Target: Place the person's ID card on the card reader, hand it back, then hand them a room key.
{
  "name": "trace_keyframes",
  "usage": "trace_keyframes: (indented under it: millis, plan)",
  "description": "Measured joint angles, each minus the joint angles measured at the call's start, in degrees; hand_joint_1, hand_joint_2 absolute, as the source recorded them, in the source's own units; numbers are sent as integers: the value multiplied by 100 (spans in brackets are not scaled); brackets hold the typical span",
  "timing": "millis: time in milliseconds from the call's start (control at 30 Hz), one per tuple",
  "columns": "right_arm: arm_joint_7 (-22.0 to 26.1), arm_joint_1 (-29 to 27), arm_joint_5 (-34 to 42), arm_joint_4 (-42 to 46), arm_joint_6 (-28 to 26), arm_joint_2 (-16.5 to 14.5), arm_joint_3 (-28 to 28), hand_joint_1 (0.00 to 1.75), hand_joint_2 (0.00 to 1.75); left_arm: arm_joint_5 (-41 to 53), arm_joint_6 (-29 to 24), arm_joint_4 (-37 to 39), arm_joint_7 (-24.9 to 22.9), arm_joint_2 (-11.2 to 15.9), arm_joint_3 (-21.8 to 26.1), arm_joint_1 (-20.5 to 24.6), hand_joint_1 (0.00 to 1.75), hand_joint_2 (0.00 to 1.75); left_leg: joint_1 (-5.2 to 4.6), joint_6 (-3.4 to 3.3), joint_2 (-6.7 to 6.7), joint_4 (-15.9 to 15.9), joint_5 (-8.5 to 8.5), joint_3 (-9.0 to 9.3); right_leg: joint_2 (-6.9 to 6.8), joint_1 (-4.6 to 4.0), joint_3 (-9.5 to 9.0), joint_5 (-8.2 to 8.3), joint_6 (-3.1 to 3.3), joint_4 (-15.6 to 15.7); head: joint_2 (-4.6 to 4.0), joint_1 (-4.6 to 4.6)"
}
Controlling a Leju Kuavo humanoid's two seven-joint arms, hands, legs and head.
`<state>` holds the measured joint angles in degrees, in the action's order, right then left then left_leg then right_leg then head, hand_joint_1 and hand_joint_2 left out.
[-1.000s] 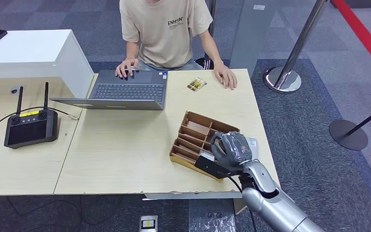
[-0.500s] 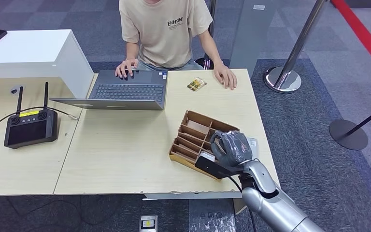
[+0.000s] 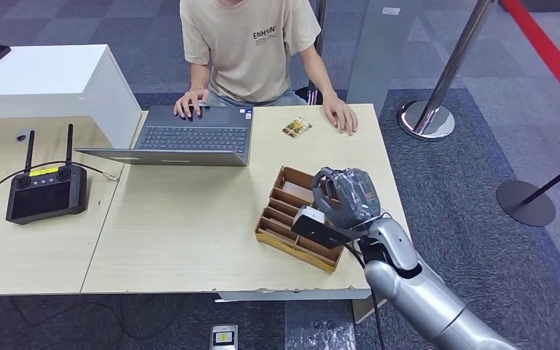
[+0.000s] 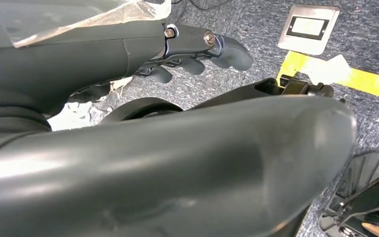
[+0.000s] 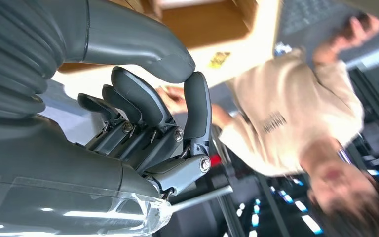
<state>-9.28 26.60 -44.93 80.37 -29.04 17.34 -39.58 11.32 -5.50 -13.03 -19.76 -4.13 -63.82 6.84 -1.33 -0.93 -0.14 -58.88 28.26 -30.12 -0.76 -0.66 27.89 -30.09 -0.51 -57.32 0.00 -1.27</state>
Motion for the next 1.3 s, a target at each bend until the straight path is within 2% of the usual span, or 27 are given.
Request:
trace_keyframes:
  millis: [267, 467, 500, 633, 700, 900, 1067, 1100, 1233, 1300]
  plan:
    - [-32, 561, -39, 464, 250, 1, -8, 175, 175, 66, 57, 0, 24, -16, -1, 18, 0, 0, 0, 0, 0, 0, 0, -1, 0, 0, 1, 0, 0, -1, 0, 0]
    - [35, 1174, 287, 555, 580, -24, -66, 175, 175, 166, 108, 0, 61, -49, -4, 56, 0, 0, -1, 0, 1, 0, 0, -2, 0, 0, 0, 2, 0, -2, 0, 0]
    - [68, 1324, 386, 525, 647, -30, -79, 167, 175, 185, 122, 0, 73, -52, -5, 65, 0, 0, -1, 0, 1, 0, 0, -2, 0, 0, 0, 3, 0, -2, 0, 0]
    - [245, 1924, 822, 190, 723, -102, -125, 10, 175, 197, 148, 0, 102, -71, -9, 113, 0, 0, 0, 1, -1, 0, -1, -2, 0, 0, 0, 3, 0, -3, 0, 1]
    - [356, 2112, 1006, -15, 645, -148, -139, 0, 175, 163, 148, 0, 111, -81, -9, 129, 0, 0, 0, 1, -2, 0, -1, -2, -1, 0, -1, 3, 0, -3, 0, 0]
    - [670, 2090, 1410, -454, 212, -298, -142, 0, 175, 45, 174, 0, 131, -87, -9, 140, 0, 0, 0, 1, -3, 0, -1, -2, -1, 0, 2, 3, -1, -2, 0, 0]
    - [716, 1709, 1626, -533, 9, -326, -121, 0, 175, -6, 167, 0, 115, -84, -7, 132, 0, 0, 1, 1, -2, 0, 0, -1, -1, 0, 2, 2, -1, -2, 0, 1]
    - [719, 1601, 1655, -515, -8, -322, -107, 7, 175, -31, 162, 0, 129, -81, -5, 125, 0, 0, 1, 1, -2, 0, 0, -1, -1, 0, 2, 2, -1, -2, 0, 0]
    - [628, 1094, 1580, -293, -46, -275, -25, 168, 175, -109, 114, 0, 195, -64, 7, 83, 0, 0, 1, 1, -1, 0, 0, 0, 0, 0, 3, 2, -1, -1, 0, 1]
    - [525, 837, 1483, -127, -53, -231, 27, 175, 175, -137, 64, 0, 183, -55, 16, 64, 0, 0, 1, 1, -1, 0, 0, 1, 0, 0, 2, 2, -1, -1, 0, 1]
